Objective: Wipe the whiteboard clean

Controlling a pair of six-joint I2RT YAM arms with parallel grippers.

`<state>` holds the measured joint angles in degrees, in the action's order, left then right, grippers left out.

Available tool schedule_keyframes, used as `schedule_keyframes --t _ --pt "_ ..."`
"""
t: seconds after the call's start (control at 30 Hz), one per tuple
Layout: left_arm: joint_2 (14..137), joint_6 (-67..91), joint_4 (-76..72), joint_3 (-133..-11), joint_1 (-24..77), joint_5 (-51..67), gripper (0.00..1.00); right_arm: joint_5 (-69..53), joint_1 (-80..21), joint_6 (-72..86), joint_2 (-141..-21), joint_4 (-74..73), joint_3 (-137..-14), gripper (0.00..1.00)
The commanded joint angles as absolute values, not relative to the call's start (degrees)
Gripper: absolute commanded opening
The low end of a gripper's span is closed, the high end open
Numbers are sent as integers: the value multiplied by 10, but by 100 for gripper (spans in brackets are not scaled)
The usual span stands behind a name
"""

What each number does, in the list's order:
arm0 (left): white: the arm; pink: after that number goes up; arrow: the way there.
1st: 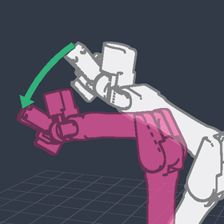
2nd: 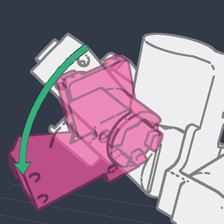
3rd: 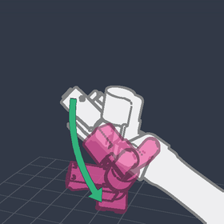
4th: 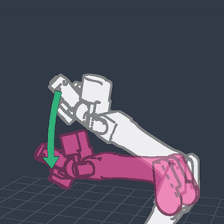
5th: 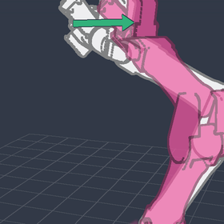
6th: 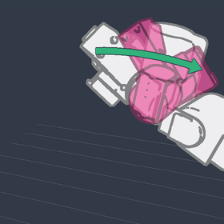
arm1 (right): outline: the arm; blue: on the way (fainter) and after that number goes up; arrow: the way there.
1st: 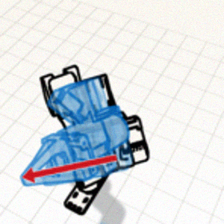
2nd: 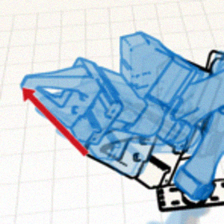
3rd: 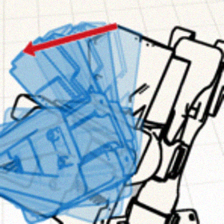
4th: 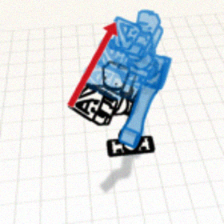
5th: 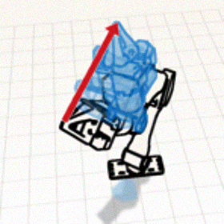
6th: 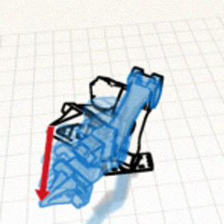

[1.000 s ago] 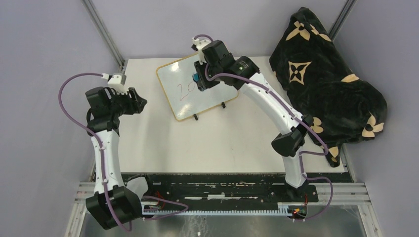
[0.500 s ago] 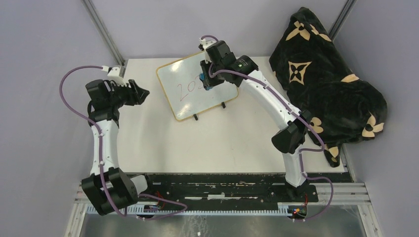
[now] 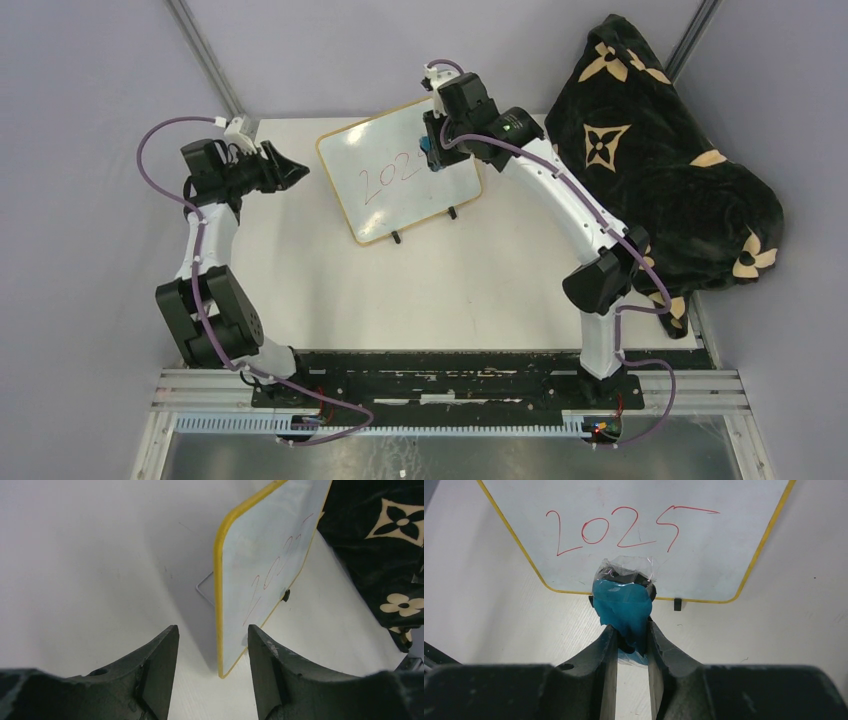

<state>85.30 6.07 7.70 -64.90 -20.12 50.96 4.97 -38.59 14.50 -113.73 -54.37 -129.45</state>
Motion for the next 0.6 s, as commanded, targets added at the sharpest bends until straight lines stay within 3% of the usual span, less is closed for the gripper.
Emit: schedule_keyframes --t 0.0,0.37,0.57 --pt "866 96 45 -707 -188 541 60 58 -378 138 -1099 -515 -1275 0" --pt "903 98 72 -761 -148 496 58 9 -347 141 -1085 -504 -1252 1" --pt "908 2 153 -791 -147 490 57 -26 -344 153 -1059 -486 -1223 1"
